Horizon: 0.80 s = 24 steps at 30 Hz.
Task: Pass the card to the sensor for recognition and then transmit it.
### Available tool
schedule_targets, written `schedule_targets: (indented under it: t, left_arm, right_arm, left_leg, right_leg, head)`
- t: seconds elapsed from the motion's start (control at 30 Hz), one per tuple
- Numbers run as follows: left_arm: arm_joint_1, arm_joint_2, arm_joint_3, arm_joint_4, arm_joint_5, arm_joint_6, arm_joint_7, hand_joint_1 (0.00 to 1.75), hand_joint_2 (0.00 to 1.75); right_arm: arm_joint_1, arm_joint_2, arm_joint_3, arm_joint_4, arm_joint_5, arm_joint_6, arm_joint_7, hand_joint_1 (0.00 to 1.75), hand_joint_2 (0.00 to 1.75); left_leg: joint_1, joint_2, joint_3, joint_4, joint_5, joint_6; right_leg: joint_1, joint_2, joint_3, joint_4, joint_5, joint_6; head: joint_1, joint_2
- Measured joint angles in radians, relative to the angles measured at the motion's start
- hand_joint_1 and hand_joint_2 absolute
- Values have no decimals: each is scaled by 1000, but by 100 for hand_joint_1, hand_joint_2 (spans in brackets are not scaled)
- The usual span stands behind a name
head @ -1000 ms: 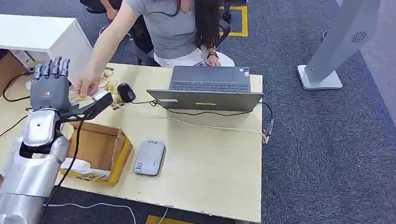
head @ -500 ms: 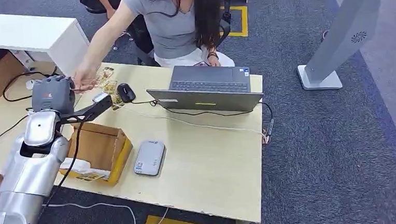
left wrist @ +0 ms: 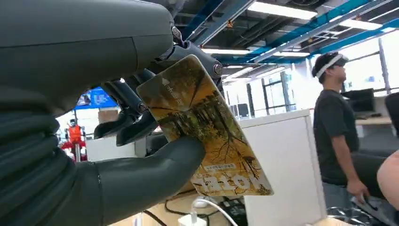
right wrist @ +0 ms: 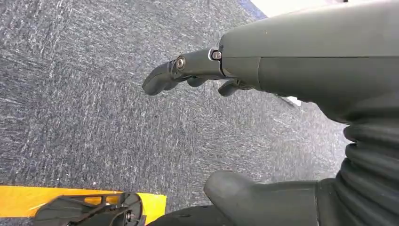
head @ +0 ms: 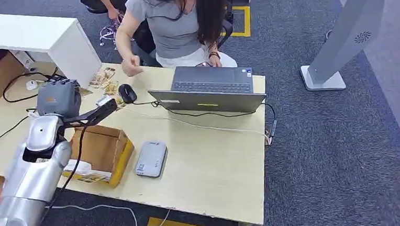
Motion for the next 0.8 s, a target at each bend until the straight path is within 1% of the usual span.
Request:
schedule_targets:
  t: [0.13, 0.23, 0.4, 0.53, 0.8]
  left_arm:
    - [30, -25, -31, -45, -3, 2, -3, 175, 175]
    - [45, -38, -54, -76, 2, 6, -24, 175, 175]
    - [102, -68, -113, -145, -16, 9, -24, 175, 175]
    - [115, -73, -122, -169, -19, 10, -22, 175, 175]
    - [119, -81, -138, -186, -19, 10, -28, 175, 175]
  right_arm:
    - [-1, 0, 0, 0, 0, 0, 0, 0, 175]
    - [0, 0, 1, 0, 2, 1, 0, 0, 175]
    - [0, 0, 1, 0, 14, 1, -3, 0, 175]
    - [0, 0, 1, 0, 14, 2, -3, 0, 175]
    - [0, 0, 1, 0, 14, 2, -3, 0, 175]
  left_leg:
    - [0, 1, 0, 0, 0, 0]
    - [0, 1, 0, 0, 0, 0]
    - [0, 1, 0, 0, 0, 0]
    - [0, 1, 0, 0, 0, 0]
    - [0, 1, 0, 0, 0, 0]
  right_leg:
    - [0, 1, 0, 0, 0, 0]
    - [0, 1, 0, 0, 0, 0]
    - [0, 1, 0, 0, 0, 0]
    - [0, 1, 0, 0, 0, 0]
    - [0, 1, 0, 0, 0, 0]
  head:
    - [0, 0]
    - [0, 0]
    - [1, 0]
    - [0, 0]
    - [0, 0]
